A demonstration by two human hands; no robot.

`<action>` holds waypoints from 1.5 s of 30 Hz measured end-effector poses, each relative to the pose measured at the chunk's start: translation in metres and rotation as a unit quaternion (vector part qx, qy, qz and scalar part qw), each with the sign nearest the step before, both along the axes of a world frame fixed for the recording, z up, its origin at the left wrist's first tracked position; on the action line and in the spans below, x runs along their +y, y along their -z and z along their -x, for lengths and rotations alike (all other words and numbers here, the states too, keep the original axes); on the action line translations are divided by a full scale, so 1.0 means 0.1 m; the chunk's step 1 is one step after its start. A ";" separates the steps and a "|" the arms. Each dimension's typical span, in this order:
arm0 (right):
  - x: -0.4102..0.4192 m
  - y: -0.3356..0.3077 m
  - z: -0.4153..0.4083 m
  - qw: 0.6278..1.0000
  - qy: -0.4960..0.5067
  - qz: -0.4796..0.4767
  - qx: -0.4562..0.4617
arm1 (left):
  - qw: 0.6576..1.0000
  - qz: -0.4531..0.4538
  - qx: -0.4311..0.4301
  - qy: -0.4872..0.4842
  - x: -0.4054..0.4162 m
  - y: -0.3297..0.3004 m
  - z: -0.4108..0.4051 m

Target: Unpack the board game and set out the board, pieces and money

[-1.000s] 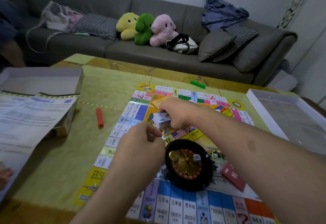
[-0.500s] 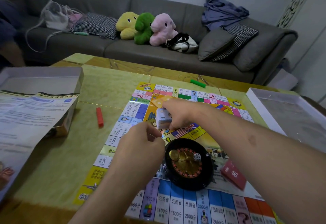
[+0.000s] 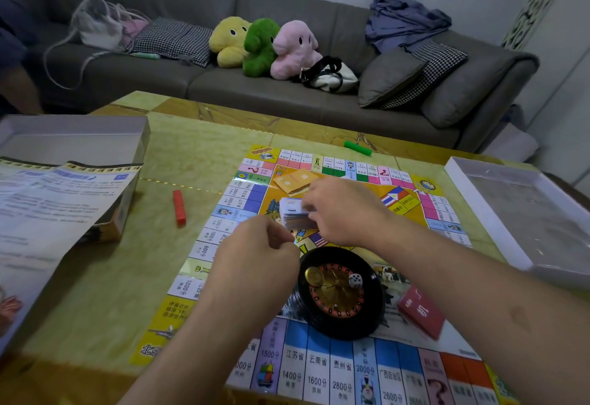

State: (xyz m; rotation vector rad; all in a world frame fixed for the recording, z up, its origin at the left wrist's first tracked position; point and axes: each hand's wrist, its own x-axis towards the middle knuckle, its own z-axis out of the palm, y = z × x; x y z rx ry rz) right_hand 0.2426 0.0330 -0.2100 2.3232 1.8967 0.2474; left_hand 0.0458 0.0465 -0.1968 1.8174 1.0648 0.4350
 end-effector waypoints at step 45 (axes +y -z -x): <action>-0.07 0.16 0.04 0.995 0.076 -0.057 0.032 | 0.964 0.210 -0.129 -0.103 0.17 0.04 0.01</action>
